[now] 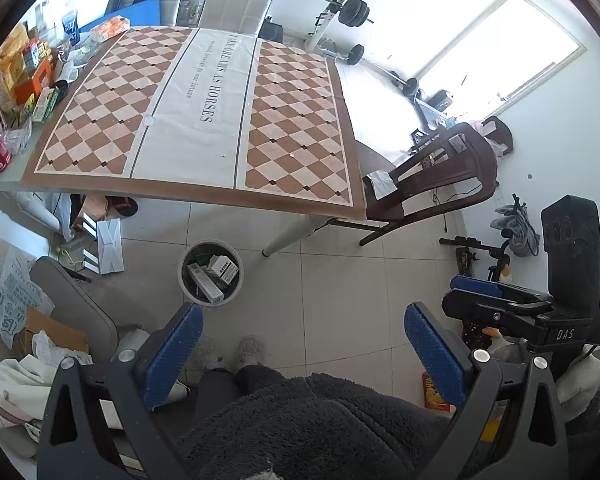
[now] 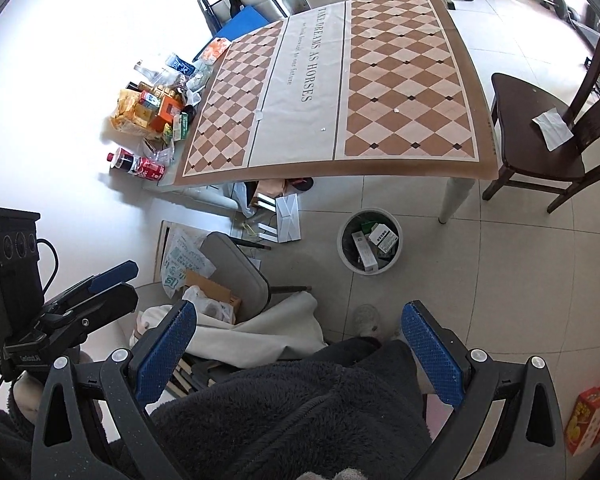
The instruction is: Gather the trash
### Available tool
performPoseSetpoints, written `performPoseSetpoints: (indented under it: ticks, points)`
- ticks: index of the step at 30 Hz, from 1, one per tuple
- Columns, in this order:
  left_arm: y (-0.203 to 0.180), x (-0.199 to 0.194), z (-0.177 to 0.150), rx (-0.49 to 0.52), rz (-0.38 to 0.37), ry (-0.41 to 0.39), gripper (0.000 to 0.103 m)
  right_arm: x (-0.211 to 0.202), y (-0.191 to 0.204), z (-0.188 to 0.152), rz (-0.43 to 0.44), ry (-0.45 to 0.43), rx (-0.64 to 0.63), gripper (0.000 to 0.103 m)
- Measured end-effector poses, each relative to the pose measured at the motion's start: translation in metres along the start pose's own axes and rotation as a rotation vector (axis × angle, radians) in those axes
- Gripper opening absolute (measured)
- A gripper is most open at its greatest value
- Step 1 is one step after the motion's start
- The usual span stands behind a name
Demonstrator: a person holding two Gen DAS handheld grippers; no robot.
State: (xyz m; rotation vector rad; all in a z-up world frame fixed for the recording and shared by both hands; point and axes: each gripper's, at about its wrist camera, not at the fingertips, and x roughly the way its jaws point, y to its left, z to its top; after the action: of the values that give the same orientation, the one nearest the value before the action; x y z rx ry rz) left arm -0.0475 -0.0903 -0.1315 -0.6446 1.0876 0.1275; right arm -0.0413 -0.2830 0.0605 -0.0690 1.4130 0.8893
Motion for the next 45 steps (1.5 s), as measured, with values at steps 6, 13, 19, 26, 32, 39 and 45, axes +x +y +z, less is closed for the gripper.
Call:
performPoseSetpoints:
  ticks: [6,13,19,26,32,39,45]
  points:
    - [-0.004,-0.003,-0.003,0.016,-0.010,-0.003,0.103,-0.003,0.004,-0.003,-0.001,-0.006,-0.005,0.103]
    - [-0.006,-0.004,-0.005,0.021,-0.012,-0.002,0.103,-0.006,0.008,-0.010,0.002,-0.001,-0.012,0.103]
    - [-0.005,-0.007,-0.010,0.027,-0.016,0.002,0.103,-0.007,0.005,-0.014,0.004,0.000,-0.005,0.103]
    - [-0.007,-0.007,-0.013,0.028,-0.016,0.002,0.103,-0.007,0.004,-0.014,0.007,0.002,-0.006,0.103]
    - [-0.009,-0.007,-0.015,0.036,-0.017,0.004,0.103,-0.008,0.002,-0.015,0.004,0.003,-0.007,0.103]
    - [-0.010,-0.006,-0.014,0.032,-0.016,0.002,0.103,-0.009,-0.002,-0.013,0.007,0.004,-0.013,0.103]
    - [-0.011,-0.006,-0.014,0.031,-0.015,0.001,0.103,-0.010,-0.004,-0.010,0.007,0.007,-0.018,0.103]
